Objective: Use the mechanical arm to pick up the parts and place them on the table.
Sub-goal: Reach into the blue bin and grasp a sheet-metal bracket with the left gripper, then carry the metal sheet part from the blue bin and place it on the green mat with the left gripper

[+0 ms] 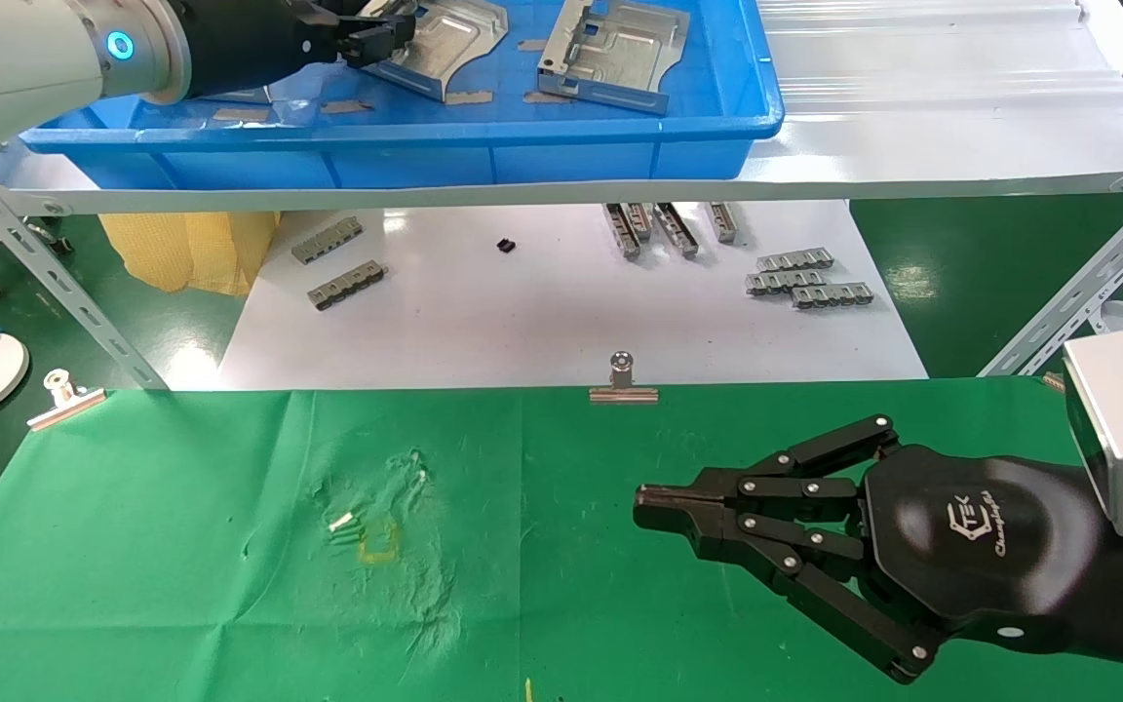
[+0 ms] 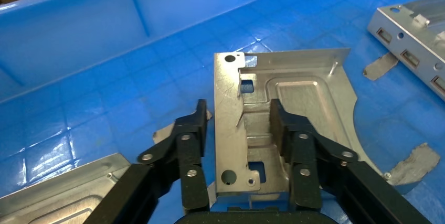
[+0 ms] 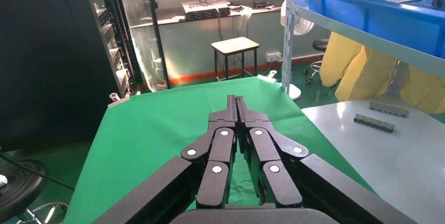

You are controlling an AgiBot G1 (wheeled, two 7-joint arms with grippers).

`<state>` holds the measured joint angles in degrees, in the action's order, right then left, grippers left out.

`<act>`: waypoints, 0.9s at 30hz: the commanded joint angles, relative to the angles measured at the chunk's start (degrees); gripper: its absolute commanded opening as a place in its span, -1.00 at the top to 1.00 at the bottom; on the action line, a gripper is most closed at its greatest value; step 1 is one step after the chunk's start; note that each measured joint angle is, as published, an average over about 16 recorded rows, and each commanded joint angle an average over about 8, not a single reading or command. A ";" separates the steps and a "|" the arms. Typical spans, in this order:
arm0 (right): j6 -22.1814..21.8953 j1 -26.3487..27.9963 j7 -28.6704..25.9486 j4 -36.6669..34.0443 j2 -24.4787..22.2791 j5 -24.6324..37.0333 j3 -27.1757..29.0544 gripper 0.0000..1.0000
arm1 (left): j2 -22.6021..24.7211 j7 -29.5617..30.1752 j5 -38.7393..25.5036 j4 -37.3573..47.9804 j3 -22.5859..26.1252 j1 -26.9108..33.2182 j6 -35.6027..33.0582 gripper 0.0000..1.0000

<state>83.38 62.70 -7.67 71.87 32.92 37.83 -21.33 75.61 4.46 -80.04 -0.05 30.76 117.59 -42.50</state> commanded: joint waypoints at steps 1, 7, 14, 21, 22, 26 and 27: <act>0.00 0.00 0.00 0.00 0.00 0.00 0.00 -1.00 | -0.09 0.08 -0.19 -0.01 0.14 -0.03 -0.01 1.00; 0.00 0.00 0.00 0.00 0.00 0.00 0.00 -1.00 | -0.26 -0.53 -0.25 -0.60 0.17 0.18 0.09 1.00; 0.00 0.00 0.00 0.00 0.00 0.00 0.00 -1.00 | -1.18 -2.12 2.02 -2.07 -1.38 0.90 -1.96 1.00; 0.00 0.00 0.00 0.00 0.00 0.00 -0.01 -1.00 | -3.11 -5.93 5.07 -3.84 -3.42 1.72 -8.93 1.00; 0.00 0.00 0.00 0.00 0.00 0.00 -0.01 -1.00 | -3.51 -6.66 5.38 -4.07 -3.60 1.81 -10.55 1.00; 0.00 0.00 0.00 0.00 0.00 -0.01 -0.01 -1.00 | -5.43 -9.76 6.49 -4.81 -4.21 1.84 -18.47 1.00; 0.00 0.00 0.00 0.00 0.00 -0.01 -0.01 -1.00 | -6.00 -10.49 6.83 -4.95 -4.40 1.76 -20.73 1.00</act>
<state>83.37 62.70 -7.66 71.87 32.92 37.83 -21.34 69.28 -6.08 -73.01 -4.98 26.27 119.03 -64.40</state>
